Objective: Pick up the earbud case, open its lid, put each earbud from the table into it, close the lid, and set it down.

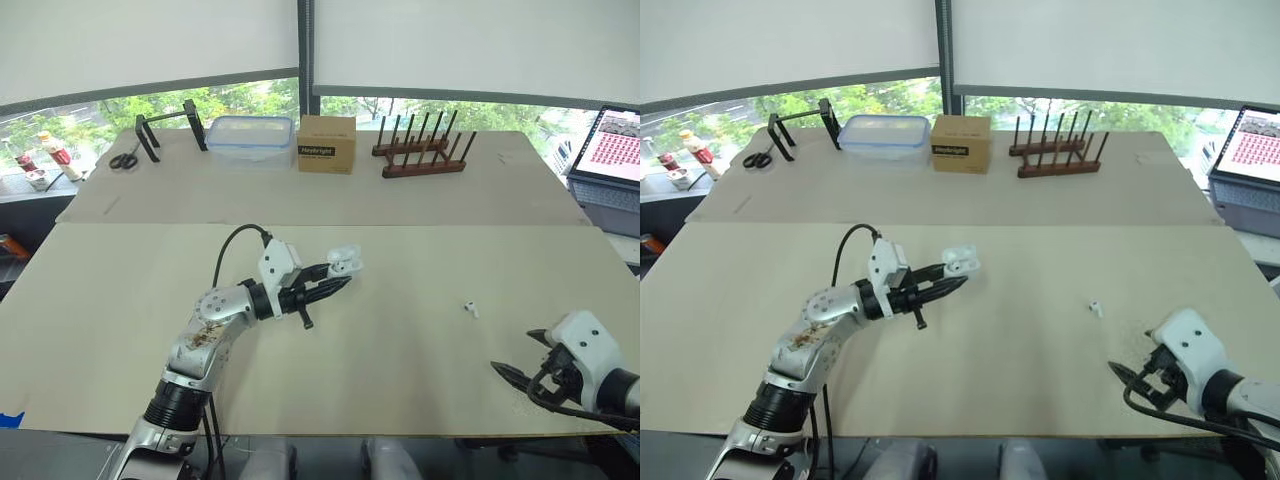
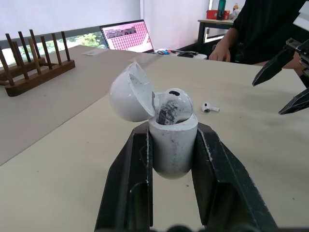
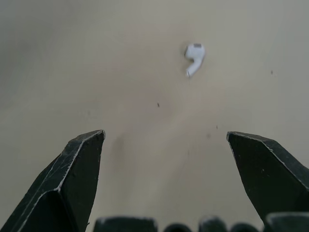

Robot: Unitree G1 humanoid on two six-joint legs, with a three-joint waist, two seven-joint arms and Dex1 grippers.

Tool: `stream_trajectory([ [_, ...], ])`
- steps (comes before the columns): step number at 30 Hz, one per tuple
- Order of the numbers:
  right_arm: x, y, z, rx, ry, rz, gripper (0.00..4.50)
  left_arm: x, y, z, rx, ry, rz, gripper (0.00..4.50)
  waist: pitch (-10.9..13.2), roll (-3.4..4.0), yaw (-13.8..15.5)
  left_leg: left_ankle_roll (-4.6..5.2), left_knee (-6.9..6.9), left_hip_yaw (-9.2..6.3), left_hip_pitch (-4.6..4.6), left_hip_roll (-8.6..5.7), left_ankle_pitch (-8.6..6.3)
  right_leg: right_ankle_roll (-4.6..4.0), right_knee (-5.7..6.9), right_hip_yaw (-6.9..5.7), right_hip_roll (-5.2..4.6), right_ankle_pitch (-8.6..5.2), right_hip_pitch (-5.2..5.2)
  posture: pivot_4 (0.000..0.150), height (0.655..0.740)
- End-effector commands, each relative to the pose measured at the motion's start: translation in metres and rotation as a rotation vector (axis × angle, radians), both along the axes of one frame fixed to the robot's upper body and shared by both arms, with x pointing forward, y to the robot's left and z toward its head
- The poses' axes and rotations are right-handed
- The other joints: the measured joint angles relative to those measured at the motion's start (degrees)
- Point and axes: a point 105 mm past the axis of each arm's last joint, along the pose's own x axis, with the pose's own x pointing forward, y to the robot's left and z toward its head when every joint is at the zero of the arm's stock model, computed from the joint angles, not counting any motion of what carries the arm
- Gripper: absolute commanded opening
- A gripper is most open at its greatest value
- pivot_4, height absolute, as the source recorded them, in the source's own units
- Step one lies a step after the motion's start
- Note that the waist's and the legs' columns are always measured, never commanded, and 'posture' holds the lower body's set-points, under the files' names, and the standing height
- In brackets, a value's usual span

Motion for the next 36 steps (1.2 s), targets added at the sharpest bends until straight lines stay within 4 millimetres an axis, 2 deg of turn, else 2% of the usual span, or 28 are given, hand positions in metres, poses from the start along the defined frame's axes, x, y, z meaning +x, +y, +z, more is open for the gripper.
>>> stream_trajectory([
  [1,0.002,-0.014,0.007,-0.048,-0.052,-0.078,4.5,-0.006,-0.004,0.008,-0.025,-0.034,-0.037,0.58,0.0,0.0,0.0,0.0,0.01,0.0,0.02,0.0,0.0,0.0,0.0,0.0,0.0,0.0,0.02,0.15,0.74],
  [4,0.009,-0.017,0.01,-0.001,-0.113,-0.141,4.5,-0.007,-0.005,0.01,-0.042,-0.032,-0.041,0.58,0.0,0.0,-0.02,0.0,-0.01,-0.01,0.12,0.02,0.0,0.0,-0.01,0.0,0.01,0.0,0.14,0.15,0.74],
  [8,0.023,-0.006,0.014,0.126,-0.212,-0.175,4.5,-0.008,-0.007,0.01,-0.042,-0.032,-0.046,0.58,0.0,0.01,-0.07,0.0,-0.03,-0.08,0.17,0.02,0.0,0.0,-0.03,-0.01,0.01,0.0,0.19,0.15,0.74],
  [16,0.075,0.029,0.003,0.223,-0.285,-0.144,4.5,-0.013,-0.01,0.01,-0.039,-0.025,-0.061,0.58,-0.01,0.02,-0.33,0.0,-0.03,-0.16,0.19,0.01,0.0,0.0,-0.02,-0.01,0.01,0.0,0.19,0.15,0.74],
  [21,0.1,0.033,-0.006,0.25,-0.285,-0.187,4.5,-0.015,-0.009,0.008,-0.036,-0.019,-0.057,0.58,-0.02,0.03,-0.21,0.0,-0.03,-0.16,0.17,-0.01,0.0,0.0,-0.02,-0.02,0.0,0.0,0.18,0.15,0.74],
  [24,0.103,0.029,-0.012,0.266,-0.263,-0.234,4.5,-0.016,-0.008,0.008,-0.033,-0.016,-0.052,0.58,-0.02,0.04,-0.15,0.0,-0.03,-0.16,0.16,-0.01,0.0,0.0,-0.01,-0.02,0.0,0.0,0.16,0.15,0.74],
  [32,0.084,0.029,-0.021,0.276,-0.19,-0.239,4.5,-0.018,-0.005,0.006,-0.029,-0.01,-0.044,0.58,-0.03,0.05,-0.12,0.0,-0.03,-0.18,0.19,0.0,0.0,-0.01,0.01,-0.03,0.01,0.0,0.18,0.15,0.74],
  [36,0.083,0.031,-0.023,0.3,-0.176,-0.26,4.5,-0.018,-0.007,0.005,-0.029,-0.009,-0.051,0.58,-0.03,0.05,-0.21,0.0,-0.03,-0.18,0.28,0.0,0.0,-0.01,0.0,-0.02,0.01,0.0,0.27,0.15,0.74],
])
